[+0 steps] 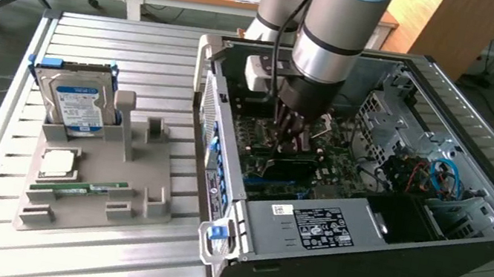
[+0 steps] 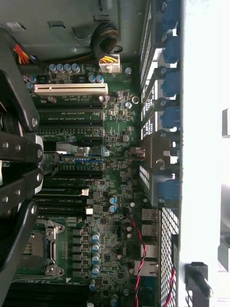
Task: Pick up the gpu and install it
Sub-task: 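Press down on the gpu until it lock into place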
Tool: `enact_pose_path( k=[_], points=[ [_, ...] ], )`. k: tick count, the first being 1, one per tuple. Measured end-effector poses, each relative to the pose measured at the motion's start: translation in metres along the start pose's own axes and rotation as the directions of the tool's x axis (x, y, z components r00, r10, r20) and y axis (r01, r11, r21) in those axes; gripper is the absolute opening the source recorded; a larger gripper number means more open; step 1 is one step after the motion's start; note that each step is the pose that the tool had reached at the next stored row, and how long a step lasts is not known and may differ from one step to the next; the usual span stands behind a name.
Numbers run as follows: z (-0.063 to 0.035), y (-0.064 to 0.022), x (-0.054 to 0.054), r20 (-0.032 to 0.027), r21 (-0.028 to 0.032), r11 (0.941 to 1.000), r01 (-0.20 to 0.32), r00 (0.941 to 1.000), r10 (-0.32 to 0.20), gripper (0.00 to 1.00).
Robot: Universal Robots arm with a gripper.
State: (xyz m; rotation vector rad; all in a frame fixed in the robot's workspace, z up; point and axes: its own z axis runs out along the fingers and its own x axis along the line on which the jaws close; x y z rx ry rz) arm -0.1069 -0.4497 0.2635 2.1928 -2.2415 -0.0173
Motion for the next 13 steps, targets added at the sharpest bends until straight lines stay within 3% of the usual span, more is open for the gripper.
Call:
enact_pose_path(
  k=[13],
  points=[
    [0.0016, 0.0042, 0.0001, -0.0003, -0.0001, 1.0, 0.0, 1.0, 0.0, 0.11]
  ],
)
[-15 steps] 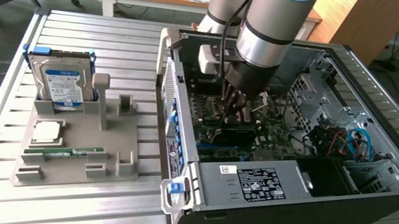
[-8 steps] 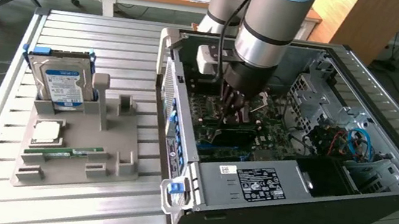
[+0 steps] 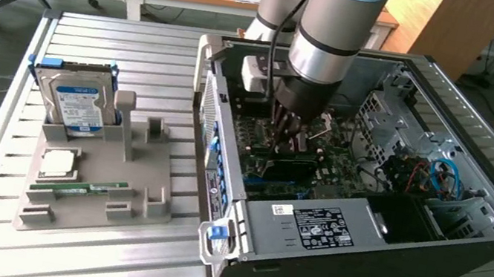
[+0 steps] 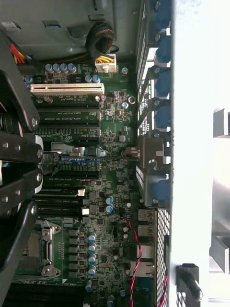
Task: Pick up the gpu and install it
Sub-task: 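Press down on the gpu until it lock into place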
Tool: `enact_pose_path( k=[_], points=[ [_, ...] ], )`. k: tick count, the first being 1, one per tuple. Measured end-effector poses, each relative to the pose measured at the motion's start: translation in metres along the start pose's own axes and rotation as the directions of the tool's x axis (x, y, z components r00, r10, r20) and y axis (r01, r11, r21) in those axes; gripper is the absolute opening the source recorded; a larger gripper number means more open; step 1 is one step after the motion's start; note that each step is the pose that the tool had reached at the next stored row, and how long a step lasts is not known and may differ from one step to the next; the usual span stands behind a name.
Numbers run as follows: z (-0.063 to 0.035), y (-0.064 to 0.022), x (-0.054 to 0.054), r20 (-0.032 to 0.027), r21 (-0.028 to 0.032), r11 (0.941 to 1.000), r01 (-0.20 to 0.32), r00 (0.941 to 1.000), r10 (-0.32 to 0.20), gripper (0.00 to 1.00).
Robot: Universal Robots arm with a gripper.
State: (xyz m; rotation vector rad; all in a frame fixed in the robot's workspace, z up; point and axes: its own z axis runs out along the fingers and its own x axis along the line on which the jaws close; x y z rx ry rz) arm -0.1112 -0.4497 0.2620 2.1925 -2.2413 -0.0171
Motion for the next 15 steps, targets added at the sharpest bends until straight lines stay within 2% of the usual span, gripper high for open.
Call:
enact_pose_path(
  k=[8, 10, 15],
  points=[
    [-0.0001, 0.0008, -0.0001, 0.0008, 0.0004, 1.0, 0.0, 1.0, 0.0, 0.11],
    [-0.0016, 0.0008, -0.0001, 0.0019, 0.0009, 1.0, 0.0, 1.0, 0.0, 0.11],
    [-0.0083, 0.0009, 0.0, 0.0001, 0.0001, 1.0, 0.0, 1.0, 0.0, 0.11]
  ],
)
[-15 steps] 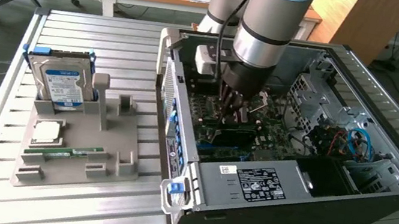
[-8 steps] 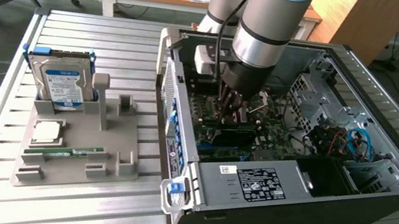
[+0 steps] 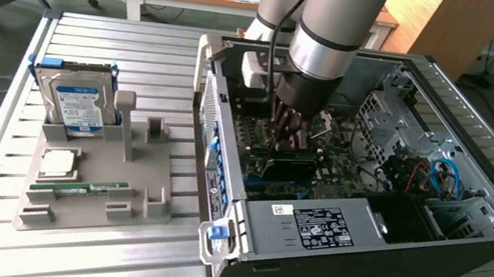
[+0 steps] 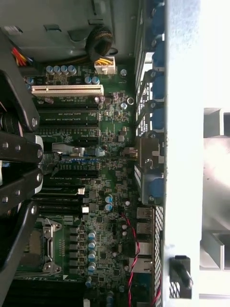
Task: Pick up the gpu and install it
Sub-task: 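Press down on the gpu until it lock into place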
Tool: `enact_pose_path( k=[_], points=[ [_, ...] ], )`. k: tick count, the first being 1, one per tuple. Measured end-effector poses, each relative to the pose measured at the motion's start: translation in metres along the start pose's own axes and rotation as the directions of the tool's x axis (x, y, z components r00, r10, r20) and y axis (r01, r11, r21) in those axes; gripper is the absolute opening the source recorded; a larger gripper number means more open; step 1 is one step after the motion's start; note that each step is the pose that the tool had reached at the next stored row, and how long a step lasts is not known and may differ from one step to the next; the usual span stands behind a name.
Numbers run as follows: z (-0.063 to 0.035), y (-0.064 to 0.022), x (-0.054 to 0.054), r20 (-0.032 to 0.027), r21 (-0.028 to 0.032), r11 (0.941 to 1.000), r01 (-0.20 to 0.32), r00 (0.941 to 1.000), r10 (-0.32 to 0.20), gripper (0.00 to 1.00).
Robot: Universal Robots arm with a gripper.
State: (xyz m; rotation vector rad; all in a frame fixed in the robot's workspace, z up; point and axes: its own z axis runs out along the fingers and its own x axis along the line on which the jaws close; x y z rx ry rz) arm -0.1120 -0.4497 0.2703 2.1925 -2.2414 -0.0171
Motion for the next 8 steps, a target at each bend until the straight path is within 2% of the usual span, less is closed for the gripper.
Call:
enact_pose_path(
  k=[8],
  points=[
    [-0.0099, 0.0001, 0.0, 0.0001, 0.0, 1.0, 0.0, 1.0, 0.0, 0.11]
  ],
)
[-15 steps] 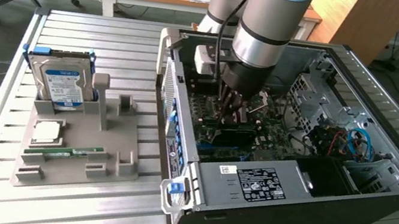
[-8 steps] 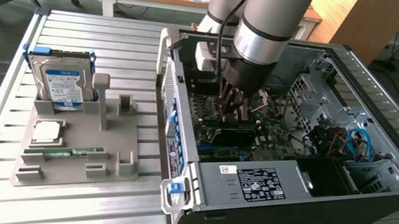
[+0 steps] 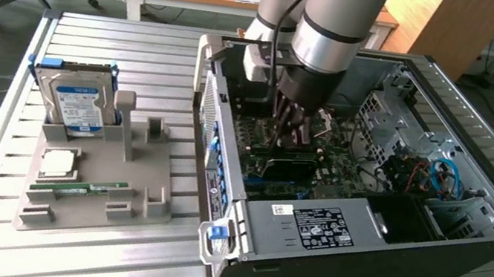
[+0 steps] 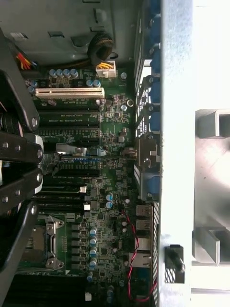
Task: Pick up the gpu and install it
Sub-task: 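Press down on the gpu until it lock into place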
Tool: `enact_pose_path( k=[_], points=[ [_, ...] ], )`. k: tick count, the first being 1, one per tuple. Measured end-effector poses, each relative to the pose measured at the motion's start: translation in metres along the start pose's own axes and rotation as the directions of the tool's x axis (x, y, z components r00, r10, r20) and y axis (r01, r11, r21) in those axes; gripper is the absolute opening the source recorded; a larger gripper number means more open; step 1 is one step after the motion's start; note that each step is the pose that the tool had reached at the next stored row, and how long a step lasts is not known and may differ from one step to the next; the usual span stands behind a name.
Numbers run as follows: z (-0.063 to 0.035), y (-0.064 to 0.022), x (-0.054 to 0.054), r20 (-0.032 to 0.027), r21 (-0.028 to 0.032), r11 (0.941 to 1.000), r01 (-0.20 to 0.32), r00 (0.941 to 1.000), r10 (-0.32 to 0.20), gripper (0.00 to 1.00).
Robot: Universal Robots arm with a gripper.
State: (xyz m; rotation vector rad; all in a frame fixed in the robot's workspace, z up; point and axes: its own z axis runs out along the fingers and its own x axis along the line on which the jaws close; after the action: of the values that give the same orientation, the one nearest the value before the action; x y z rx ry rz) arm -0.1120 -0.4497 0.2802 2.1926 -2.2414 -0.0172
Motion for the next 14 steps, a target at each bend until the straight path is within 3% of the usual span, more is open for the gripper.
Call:
enact_pose_path(
  k=[6, 14],
  points=[
    [-0.009, 0.0001, 0.0, -0.0001, -0.0001, 1.0, 0.0, 1.0, 0.0, 0.11],
    [-0.0092, 0.0001, 0.0, 0.0001, -0.0005, 1.0, 0.0, 1.0, 0.0, 0.11]
  ],
)
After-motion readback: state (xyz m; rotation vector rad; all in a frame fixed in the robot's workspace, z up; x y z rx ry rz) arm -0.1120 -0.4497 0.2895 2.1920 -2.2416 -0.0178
